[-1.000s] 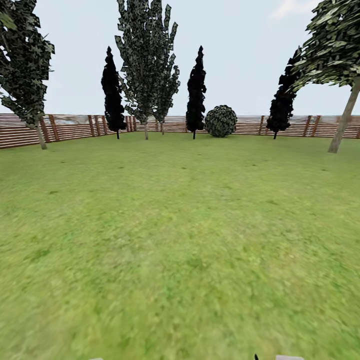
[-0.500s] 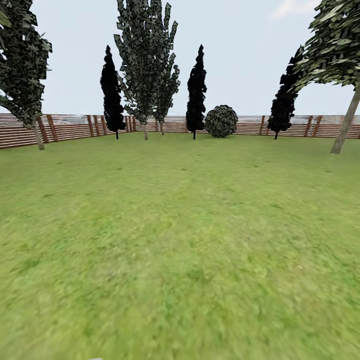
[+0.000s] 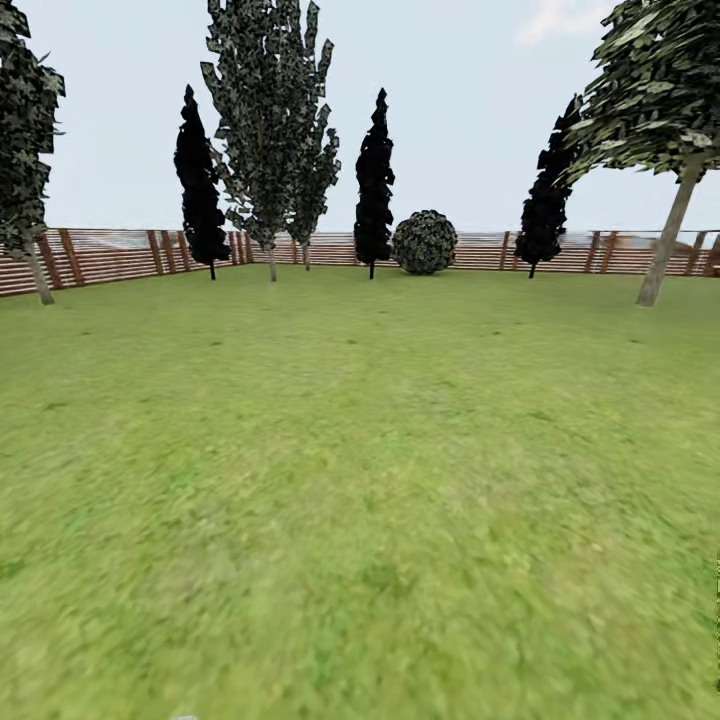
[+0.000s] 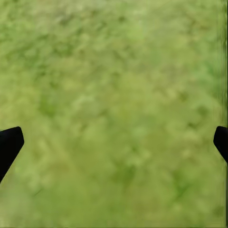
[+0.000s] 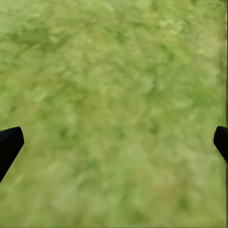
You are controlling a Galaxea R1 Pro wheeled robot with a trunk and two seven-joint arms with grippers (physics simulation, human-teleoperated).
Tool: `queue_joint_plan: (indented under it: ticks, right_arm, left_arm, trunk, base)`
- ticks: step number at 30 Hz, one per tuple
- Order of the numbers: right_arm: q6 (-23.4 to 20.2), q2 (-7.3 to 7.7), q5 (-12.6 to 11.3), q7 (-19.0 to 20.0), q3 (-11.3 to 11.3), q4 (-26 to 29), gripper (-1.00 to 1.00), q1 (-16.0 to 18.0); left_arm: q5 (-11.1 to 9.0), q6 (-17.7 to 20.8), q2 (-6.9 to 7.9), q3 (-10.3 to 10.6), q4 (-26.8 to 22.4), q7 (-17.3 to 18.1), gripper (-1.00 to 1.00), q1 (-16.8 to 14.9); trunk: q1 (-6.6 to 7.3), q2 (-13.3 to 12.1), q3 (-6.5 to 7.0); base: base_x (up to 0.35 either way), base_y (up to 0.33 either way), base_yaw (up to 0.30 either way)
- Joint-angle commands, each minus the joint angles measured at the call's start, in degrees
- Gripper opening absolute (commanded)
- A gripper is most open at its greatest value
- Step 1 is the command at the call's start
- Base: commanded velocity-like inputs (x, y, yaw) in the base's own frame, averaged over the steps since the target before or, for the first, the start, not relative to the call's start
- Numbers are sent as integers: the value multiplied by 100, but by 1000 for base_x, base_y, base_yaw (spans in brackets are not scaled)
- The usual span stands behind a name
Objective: In the garden, pick up the pesticide atomizer on the floor and spray pesticide onto both trees until each tree trunk is fully covered.
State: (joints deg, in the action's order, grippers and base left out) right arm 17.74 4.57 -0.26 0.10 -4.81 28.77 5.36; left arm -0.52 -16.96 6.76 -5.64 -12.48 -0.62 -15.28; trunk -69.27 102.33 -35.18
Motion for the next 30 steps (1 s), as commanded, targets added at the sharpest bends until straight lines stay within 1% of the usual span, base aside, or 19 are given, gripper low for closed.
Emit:
queue_joint_plan:
  ticks: [1, 11, 30]
  right_arm:
    - [1, 0, 0, -1, -1, 18, 100, 0]
    - [2, 0, 2, 4, 15, 152, 100, 0]
    - [10, 0, 8, 4, 7, 155, 100, 0]
  left_arm:
    - [-2, 0, 0, 1, 0, 2, 100, 0]
    - [-3, 0, 24, -5, 11, 7, 100, -1]
    - [-4, 0, 27, -7, 25, 0, 100, 1]
  trunk:
    - [0, 0, 0]
    - [0, 0, 0]
    - [0, 0, 0]
  base:
    - [338, 0, -259]
    - [338, 11, -263]
    - [338, 84, -264]
